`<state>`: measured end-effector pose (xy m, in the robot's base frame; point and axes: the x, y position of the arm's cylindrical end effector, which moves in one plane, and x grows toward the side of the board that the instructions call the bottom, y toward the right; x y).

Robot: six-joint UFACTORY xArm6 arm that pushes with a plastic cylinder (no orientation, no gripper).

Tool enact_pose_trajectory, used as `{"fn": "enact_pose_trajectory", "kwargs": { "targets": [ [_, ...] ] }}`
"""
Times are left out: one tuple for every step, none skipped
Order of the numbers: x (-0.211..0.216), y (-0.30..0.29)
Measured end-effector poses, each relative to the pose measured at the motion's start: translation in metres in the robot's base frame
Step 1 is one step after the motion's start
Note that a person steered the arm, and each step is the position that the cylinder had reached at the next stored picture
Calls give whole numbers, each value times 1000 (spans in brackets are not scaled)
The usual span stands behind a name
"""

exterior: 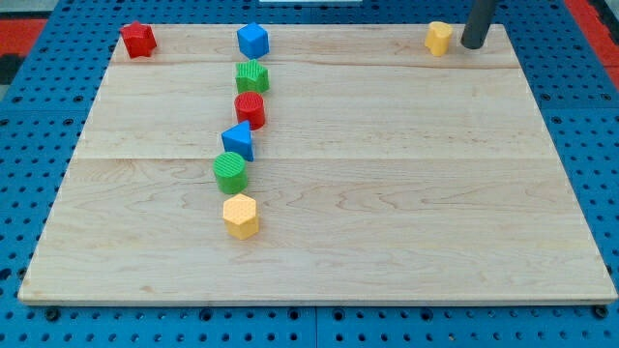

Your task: Push the yellow heart slightly to the left

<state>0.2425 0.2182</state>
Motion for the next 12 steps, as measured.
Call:
{"fn": "enact_pose_trajectory", "kwargs": {
  "targets": [
    [-2, -33],
    [-9, -43],
    [-19, 2],
    [-39, -19],
    [-37, -47],
    [-33, -67],
    [-32, -94],
    [-32, -118],
    [10, -79],
    [126, -51],
    [241, -38],
    [364, -85]
  ]
}}
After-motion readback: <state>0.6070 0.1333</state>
